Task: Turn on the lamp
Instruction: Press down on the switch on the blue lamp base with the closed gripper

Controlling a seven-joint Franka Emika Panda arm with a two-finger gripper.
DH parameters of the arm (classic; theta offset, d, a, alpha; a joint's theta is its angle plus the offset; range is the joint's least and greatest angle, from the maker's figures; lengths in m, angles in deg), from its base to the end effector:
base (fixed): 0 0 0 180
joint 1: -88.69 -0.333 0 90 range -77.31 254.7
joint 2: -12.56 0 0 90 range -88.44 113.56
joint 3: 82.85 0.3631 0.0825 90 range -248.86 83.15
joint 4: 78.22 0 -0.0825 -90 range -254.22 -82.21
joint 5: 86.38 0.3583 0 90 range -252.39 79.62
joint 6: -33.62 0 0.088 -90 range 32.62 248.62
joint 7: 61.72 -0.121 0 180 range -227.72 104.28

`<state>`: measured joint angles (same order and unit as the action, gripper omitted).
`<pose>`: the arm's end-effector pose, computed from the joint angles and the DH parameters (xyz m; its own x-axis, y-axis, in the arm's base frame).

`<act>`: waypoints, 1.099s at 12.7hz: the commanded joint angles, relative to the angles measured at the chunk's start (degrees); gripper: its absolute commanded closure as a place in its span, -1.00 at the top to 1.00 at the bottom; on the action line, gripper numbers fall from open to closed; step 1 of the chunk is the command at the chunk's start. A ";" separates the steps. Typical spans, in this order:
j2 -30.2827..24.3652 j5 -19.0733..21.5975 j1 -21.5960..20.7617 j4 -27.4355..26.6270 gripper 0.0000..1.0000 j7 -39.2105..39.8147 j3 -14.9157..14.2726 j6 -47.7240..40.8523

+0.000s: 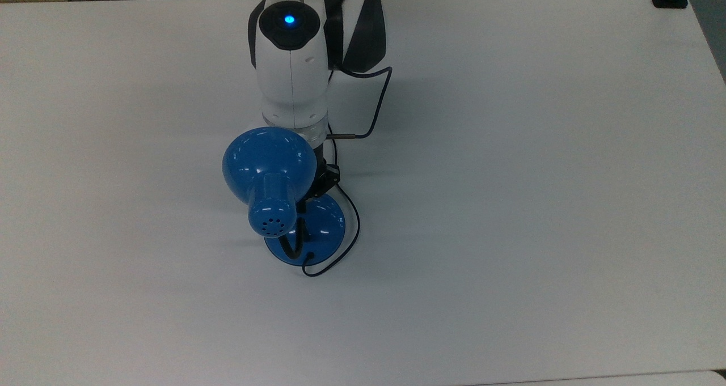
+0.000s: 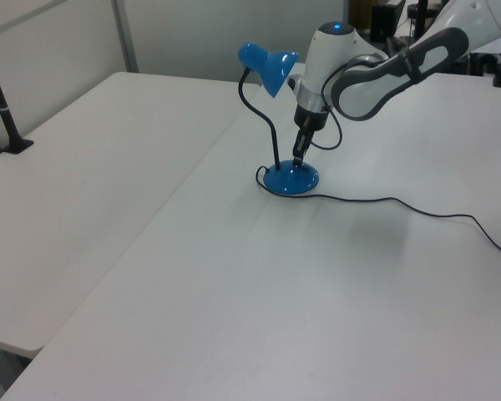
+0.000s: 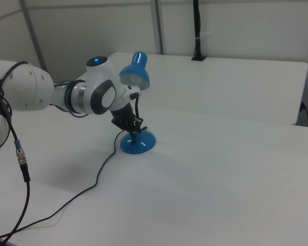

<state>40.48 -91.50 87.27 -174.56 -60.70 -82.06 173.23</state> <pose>0.7020 0.0246 0.3884 0.9578 0.1195 0.2614 0.1041 -0.9920 0.0720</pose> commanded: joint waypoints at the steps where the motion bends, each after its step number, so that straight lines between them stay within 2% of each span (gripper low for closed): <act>1: -1.47 0.10 -0.07 -0.60 -1.00 0.21 -0.27 -2.41; 5: -1.91 0.10 -0.24 -1.04 -1.00 0.29 -0.27 -4.79; 14: -0.77 -0.07 -0.59 -1.04 -1.00 -0.23 -0.27 -4.00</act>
<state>40.28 -91.50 87.40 -174.53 -60.69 -82.05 170.06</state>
